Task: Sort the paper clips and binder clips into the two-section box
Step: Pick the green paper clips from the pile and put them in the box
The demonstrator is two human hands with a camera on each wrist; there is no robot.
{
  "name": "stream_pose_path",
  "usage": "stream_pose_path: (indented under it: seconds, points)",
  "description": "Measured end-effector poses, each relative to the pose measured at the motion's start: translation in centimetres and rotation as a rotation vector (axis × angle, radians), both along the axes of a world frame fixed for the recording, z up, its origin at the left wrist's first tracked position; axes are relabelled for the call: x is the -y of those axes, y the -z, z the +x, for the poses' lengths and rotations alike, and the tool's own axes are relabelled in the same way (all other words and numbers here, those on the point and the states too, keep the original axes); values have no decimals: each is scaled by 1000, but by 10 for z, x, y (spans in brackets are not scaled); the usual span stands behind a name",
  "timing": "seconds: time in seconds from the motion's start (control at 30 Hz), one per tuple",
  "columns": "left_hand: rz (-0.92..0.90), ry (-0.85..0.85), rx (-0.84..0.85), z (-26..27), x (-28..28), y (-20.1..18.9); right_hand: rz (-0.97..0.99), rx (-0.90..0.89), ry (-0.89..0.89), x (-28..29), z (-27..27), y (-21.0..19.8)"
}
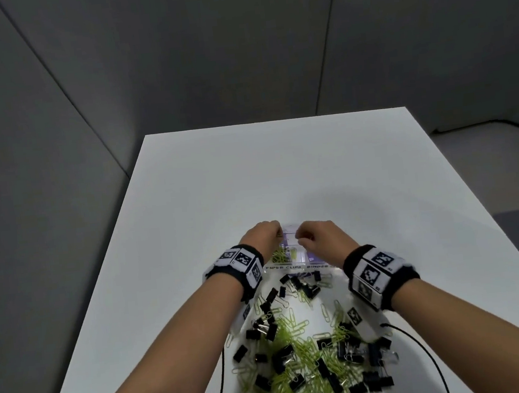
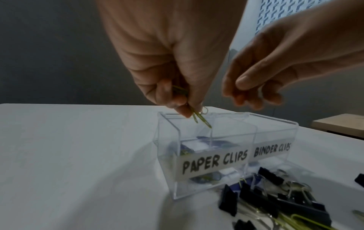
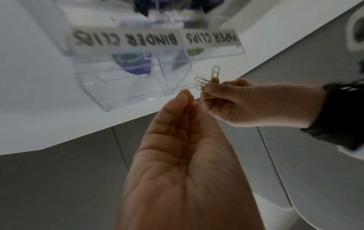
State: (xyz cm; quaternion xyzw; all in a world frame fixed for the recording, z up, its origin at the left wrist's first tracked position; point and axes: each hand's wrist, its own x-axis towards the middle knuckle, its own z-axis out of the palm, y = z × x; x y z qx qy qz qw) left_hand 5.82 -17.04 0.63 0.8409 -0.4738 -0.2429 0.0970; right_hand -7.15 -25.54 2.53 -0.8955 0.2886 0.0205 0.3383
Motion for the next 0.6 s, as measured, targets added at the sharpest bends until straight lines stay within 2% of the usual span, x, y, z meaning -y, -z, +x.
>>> stream_pose_path:
  seconds: [0.07,0.23,0.4,0.53,0.6]
  points:
    - [-8,32,3,-4,1,4,5,0,-28,-3,-18,2]
    - [-30,103,-33,-9,-7,6,-51,-186,-201,-8,-54,26]
    - [-126,289,150,-33,-37,7,-211,-212,-209,-15,-73,55]
    - [7,537,225,-57,-63,41,-359,-224,-217,-25,-78,71]
    - [34,547,239,-63,-71,55,-428,-228,-228,-31,-78,74]
